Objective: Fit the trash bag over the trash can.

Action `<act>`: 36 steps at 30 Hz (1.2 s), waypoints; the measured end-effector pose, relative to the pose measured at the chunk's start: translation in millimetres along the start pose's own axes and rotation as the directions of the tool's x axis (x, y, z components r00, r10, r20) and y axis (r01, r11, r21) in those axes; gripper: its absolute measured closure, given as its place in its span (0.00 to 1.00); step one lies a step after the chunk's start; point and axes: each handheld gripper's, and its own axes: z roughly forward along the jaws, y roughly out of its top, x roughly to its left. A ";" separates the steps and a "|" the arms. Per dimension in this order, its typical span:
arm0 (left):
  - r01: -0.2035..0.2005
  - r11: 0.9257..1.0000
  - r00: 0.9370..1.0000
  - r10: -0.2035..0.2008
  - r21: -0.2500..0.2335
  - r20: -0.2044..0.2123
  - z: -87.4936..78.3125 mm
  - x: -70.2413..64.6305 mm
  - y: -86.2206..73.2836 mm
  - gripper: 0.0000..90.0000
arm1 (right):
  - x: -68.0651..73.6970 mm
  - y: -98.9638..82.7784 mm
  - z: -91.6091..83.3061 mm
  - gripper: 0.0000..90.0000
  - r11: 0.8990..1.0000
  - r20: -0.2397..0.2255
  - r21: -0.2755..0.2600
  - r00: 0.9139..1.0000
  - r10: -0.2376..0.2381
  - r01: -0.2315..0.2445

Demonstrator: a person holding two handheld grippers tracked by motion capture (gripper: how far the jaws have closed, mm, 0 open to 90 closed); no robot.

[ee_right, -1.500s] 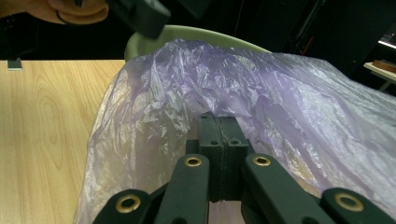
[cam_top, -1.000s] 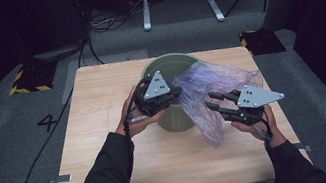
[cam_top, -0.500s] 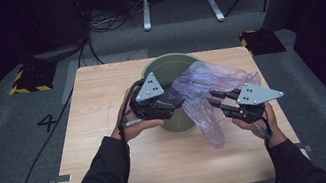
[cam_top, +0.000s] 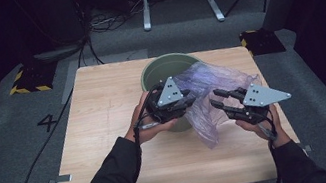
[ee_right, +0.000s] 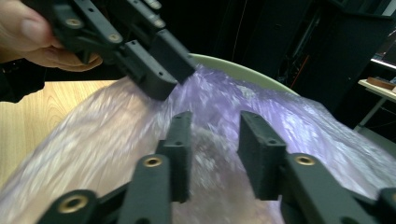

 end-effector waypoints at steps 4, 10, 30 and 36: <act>0.013 1.000 1.000 -0.013 -0.009 -0.005 -7.9 7.9 -4.5 0.90 | -6.7 0.3 -10.5 0.52 1.000 0.024 -0.012 1.000 0.009 -0.009; 0.045 0.998 0.999 -0.046 -0.037 -0.025 -25.0 20.4 -13.9 0.95 | -18.8 -0.4 -25.1 0.40 1.000 0.086 0.014 0.996 -0.010 0.009; 0.159 0.982 0.981 -0.169 -0.098 -0.095 -66.2 45.5 -41.3 0.64 | -26.2 -11.4 -7.4 0.97 0.977 0.137 0.176 0.980 -0.144 0.119; 0.138 0.980 0.987 -0.147 -0.141 -0.058 -85.5 28.4 -31.2 0.33 | -23.3 -2.8 -4.2 0.99 0.980 0.141 0.164 0.980 -0.137 0.114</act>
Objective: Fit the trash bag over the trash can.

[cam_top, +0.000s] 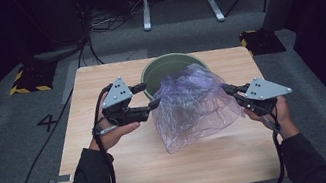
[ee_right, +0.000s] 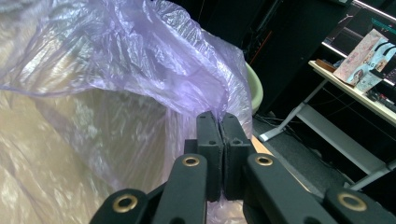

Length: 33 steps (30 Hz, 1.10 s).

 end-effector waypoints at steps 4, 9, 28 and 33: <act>-0.030 0.999 0.999 0.030 0.014 0.024 -0.8 -16.9 4.5 0.23 | 1.0 7.3 2.0 0.99 1.000 0.004 -0.003 1.000 0.004 -0.004; -0.114 0.993 0.993 0.112 0.043 0.048 7.3 -47.1 5.1 0.17 | 2.1 11.8 5.6 0.99 1.000 0.005 0.008 1.000 0.007 -0.007; -0.120 0.984 0.985 0.134 0.135 -0.104 32.2 -61.3 -35.4 0.35 | -1.2 15.9 8.7 0.99 0.999 -0.007 0.022 0.999 0.040 -0.039; -0.102 0.987 0.988 0.115 0.124 -0.106 26.5 -42.9 -38.9 0.73 | -0.3 17.4 9.3 0.99 0.999 -0.016 0.017 0.999 0.033 -0.032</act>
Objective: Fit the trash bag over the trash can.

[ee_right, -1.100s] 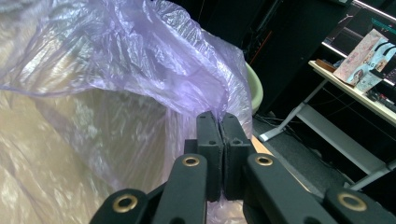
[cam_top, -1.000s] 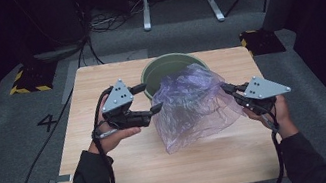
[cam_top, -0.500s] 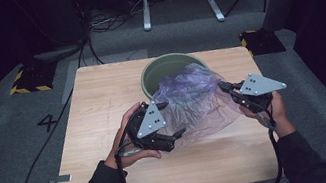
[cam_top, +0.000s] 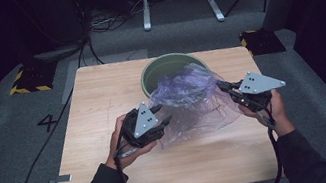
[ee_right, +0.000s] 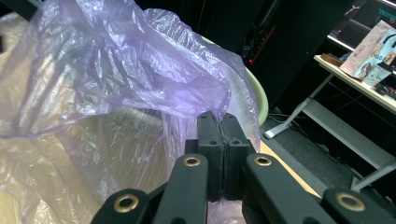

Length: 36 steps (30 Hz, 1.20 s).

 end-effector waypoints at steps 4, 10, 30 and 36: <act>0.031 0.999 0.999 -0.030 -0.035 0.010 -5.1 11.0 -4.3 0.85 | -0.5 0.5 0.7 0.99 1.000 -0.004 0.002 1.000 -0.002 0.002; 0.049 0.996 0.998 -0.046 -0.074 0.039 -14.5 -2.3 1.1 0.26 | -2.3 1.8 2.6 0.99 1.000 -0.001 0.012 1.000 0.001 -0.001; 0.055 0.998 0.994 -0.055 0.000 -0.095 -2.8 7.0 -30.6 0.89 | -1.8 1.1 7.2 0.99 1.000 -0.018 0.019 1.000 0.019 -0.019; 0.080 0.995 0.996 -0.082 -0.060 -0.027 -7.9 7.4 -30.3 0.67 | -3.8 -0.1 10.1 0.99 0.999 -0.019 0.023 1.000 0.022 -0.022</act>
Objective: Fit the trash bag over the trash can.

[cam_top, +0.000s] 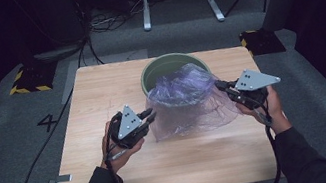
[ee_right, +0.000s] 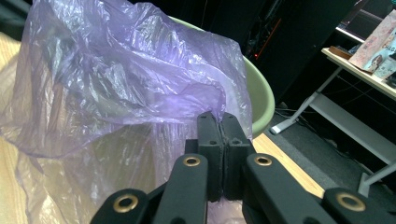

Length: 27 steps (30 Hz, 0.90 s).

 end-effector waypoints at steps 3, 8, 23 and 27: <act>0.009 1.000 0.999 -0.009 0.001 0.048 -0.9 -13.0 6.5 0.30 | -0.5 0.0 0.0 0.99 1.000 -0.001 -0.001 1.000 0.005 -0.005; -0.055 0.998 0.998 0.055 0.006 -0.006 6.2 -25.8 15.7 0.17 | 0.9 1.0 3.6 0.99 1.000 -0.011 0.006 1.000 0.008 -0.008; -0.024 1.000 0.998 0.025 0.006 -0.061 13.8 22.6 22.5 0.99 | 4.7 6.1 11.8 0.99 1.000 -0.044 0.005 0.999 -0.023 0.023; -0.029 1.000 0.998 0.029 0.004 -0.053 13.6 31.6 27.3 1.00 | 2.8 10.0 14.2 0.99 1.000 -0.045 0.006 0.999 -0.024 0.025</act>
